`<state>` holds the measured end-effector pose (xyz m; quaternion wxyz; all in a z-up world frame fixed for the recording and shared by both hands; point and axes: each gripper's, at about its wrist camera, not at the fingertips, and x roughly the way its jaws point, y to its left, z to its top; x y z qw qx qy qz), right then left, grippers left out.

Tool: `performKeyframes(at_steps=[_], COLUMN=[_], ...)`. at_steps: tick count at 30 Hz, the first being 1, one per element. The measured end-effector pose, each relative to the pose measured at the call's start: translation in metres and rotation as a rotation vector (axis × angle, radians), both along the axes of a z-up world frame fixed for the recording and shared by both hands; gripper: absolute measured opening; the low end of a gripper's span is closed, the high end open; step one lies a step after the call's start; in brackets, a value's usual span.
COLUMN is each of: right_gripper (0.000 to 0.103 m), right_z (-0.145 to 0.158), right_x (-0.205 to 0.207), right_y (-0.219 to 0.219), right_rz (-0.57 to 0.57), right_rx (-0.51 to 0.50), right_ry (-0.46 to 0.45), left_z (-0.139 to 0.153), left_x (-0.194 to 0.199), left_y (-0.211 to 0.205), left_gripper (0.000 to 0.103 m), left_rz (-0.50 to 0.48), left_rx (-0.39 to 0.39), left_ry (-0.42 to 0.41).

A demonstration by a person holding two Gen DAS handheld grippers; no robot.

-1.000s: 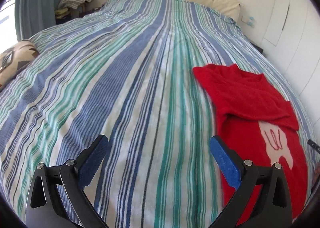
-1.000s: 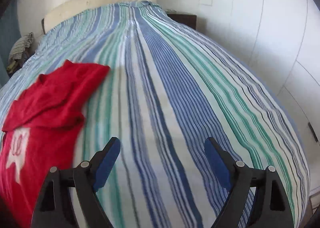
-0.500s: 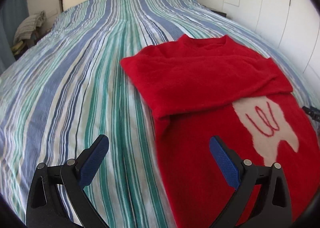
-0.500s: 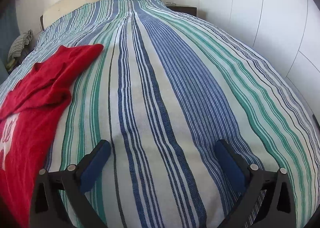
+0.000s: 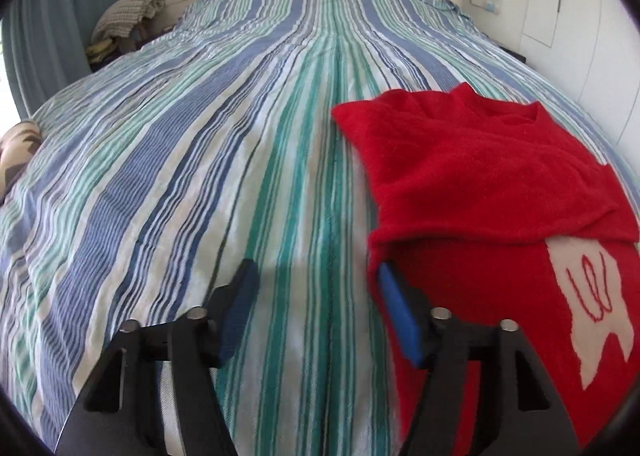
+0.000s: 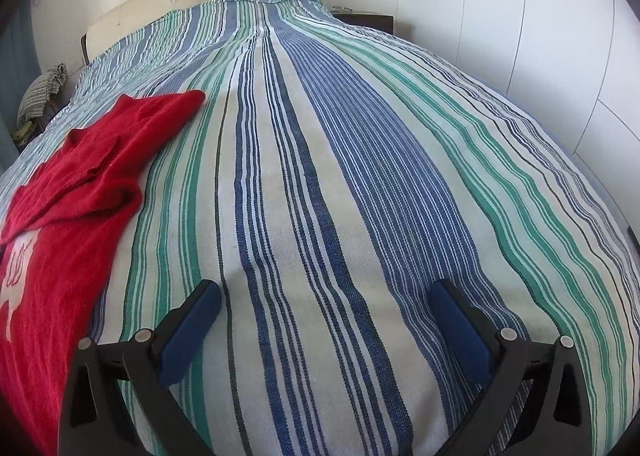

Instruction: Fold small clothes

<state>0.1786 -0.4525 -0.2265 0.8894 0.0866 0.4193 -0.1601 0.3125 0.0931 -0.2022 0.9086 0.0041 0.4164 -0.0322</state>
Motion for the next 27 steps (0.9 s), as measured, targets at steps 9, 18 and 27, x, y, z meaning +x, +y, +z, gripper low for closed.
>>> performKeyframes(at_steps=[9,18,27], right_gripper=[0.103,0.103,0.103], right_z=[0.0,0.0,0.002], right_x=[-0.001,0.003,0.006], right_y=[0.0,0.006,0.007], right_rz=[0.0,-0.002,0.004], right_rx=[-0.004,-0.035,-0.032], right_ry=[0.0,0.026,0.045], left_z=[0.019,-0.027,-0.028], left_x=[0.0,0.024,0.027], left_y=[0.088,0.114,0.114], left_gripper=[0.1,0.103,0.103], left_rz=[0.213,0.251,0.255], left_rx=[-0.012,-0.035,-0.003], left_ry=[-0.028,0.045,0.059])
